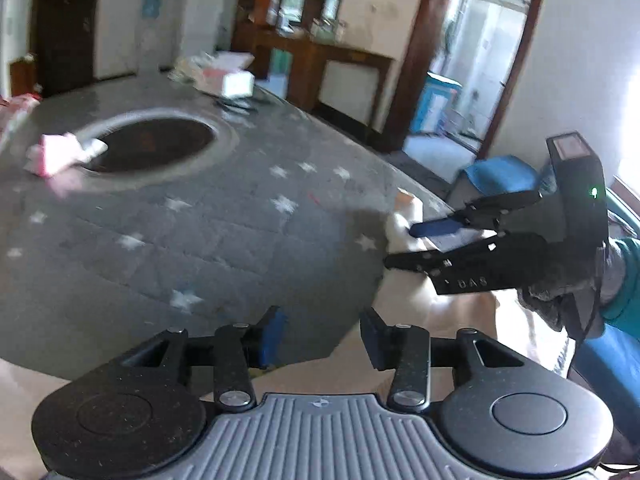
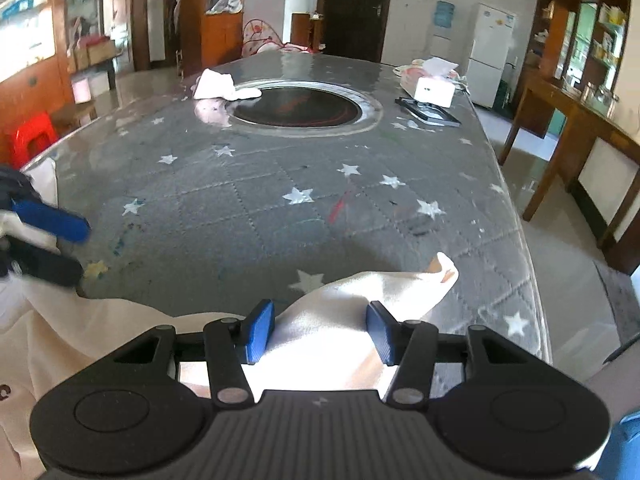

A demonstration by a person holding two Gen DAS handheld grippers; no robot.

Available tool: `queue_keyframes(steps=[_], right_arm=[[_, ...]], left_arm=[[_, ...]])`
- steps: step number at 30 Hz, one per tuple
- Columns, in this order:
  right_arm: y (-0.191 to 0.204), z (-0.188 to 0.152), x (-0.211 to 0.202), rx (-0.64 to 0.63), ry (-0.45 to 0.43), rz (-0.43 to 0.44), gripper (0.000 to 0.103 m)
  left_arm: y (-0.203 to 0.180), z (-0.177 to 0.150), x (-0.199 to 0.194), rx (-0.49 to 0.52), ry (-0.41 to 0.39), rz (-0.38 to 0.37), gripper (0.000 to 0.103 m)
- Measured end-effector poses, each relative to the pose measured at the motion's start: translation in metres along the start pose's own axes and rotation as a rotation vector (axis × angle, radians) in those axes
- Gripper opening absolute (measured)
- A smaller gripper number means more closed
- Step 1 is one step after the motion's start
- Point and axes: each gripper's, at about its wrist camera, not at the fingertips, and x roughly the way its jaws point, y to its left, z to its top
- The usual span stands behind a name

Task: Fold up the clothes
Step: 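Grasp the sweatshirt edge with the right gripper and lift it toward the left gripper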

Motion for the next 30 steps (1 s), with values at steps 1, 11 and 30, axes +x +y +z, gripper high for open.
queue_keyframes(steps=[1,11,30], right_arm=[[-0.001,-0.001,-0.001,0.003,-0.002,0.001,0.052],[-0.009,0.013,-0.004,0.010,-0.041,0.000,0.056],[0.005,0.059,-0.046,-0.031,-0.263,0.012,0.007]], left_arm=[[-0.003,0.001,0.006,0.012,0.014,-0.009,0.046],[-0.029,-0.007,0.036,0.116,0.060,-0.051,0.018],[-0.014,-0.015,-0.002,0.065,-0.037,-0.012,0.030]])
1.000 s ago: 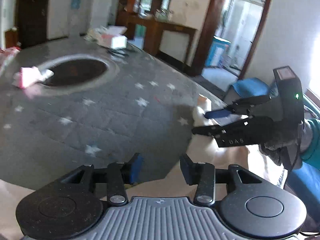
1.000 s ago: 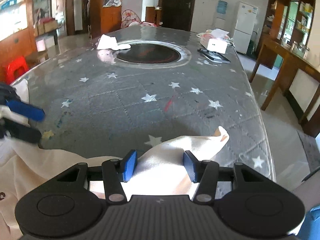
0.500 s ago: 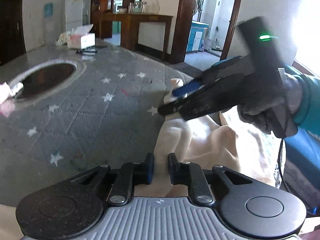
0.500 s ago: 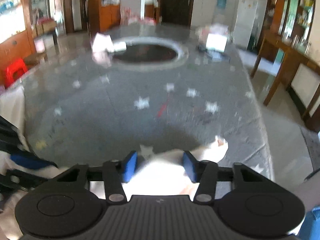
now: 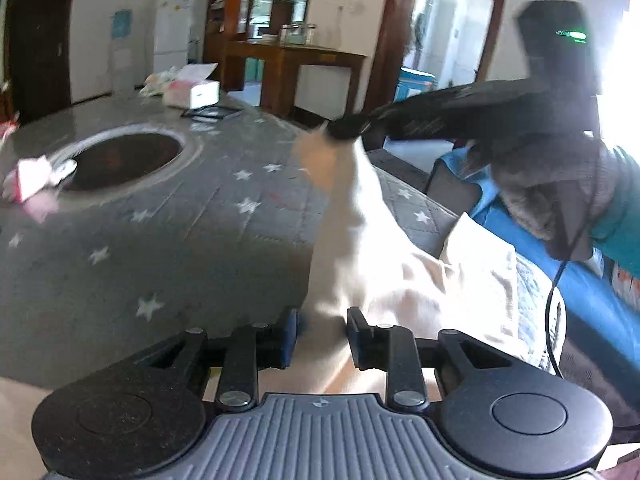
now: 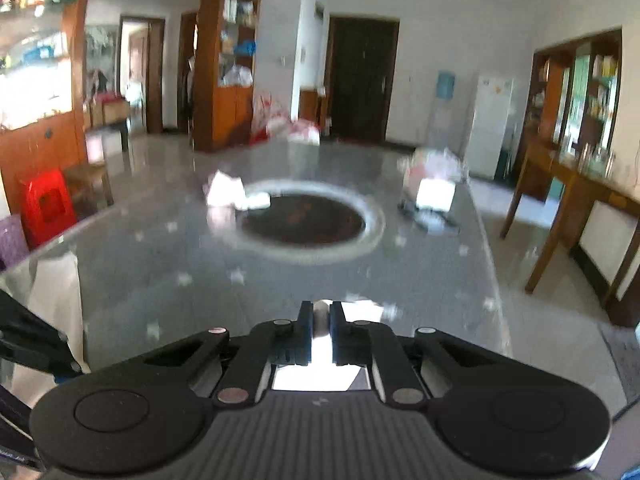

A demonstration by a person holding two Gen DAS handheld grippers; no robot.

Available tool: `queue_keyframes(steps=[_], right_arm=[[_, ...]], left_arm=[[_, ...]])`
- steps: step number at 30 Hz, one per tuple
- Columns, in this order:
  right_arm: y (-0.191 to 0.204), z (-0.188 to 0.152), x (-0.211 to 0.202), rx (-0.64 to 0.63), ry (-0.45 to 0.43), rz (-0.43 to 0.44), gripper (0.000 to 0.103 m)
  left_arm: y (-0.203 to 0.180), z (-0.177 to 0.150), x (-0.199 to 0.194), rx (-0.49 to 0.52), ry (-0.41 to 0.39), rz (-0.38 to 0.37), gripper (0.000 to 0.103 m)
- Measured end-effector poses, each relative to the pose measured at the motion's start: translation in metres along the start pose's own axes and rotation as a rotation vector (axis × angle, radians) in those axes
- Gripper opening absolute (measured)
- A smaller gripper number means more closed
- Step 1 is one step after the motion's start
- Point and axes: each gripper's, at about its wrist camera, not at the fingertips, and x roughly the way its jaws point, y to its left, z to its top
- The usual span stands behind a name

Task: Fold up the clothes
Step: 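Grasp the sweatshirt edge with the right gripper and lift it toward the left gripper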

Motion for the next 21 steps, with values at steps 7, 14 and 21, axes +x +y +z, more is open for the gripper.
queue_keyframes(steps=[7,14,21], right_arm=[[-0.012,0.016,-0.034,0.069,-0.146,0.002,0.007],[-0.021,-0.018,-0.056,0.060,-0.051,-0.048,0.006],[-0.034,-0.090,-0.064,0.127,0.215,-0.094,0.007]], left_arm=[[0.022,-0.011,-0.014,-0.048,0.005,0.044,0.048],[0.019,-0.028,-0.022,0.030,0.026,0.091,0.022],[0.024,-0.023,-0.037,-0.012,0.006,0.076,0.025]])
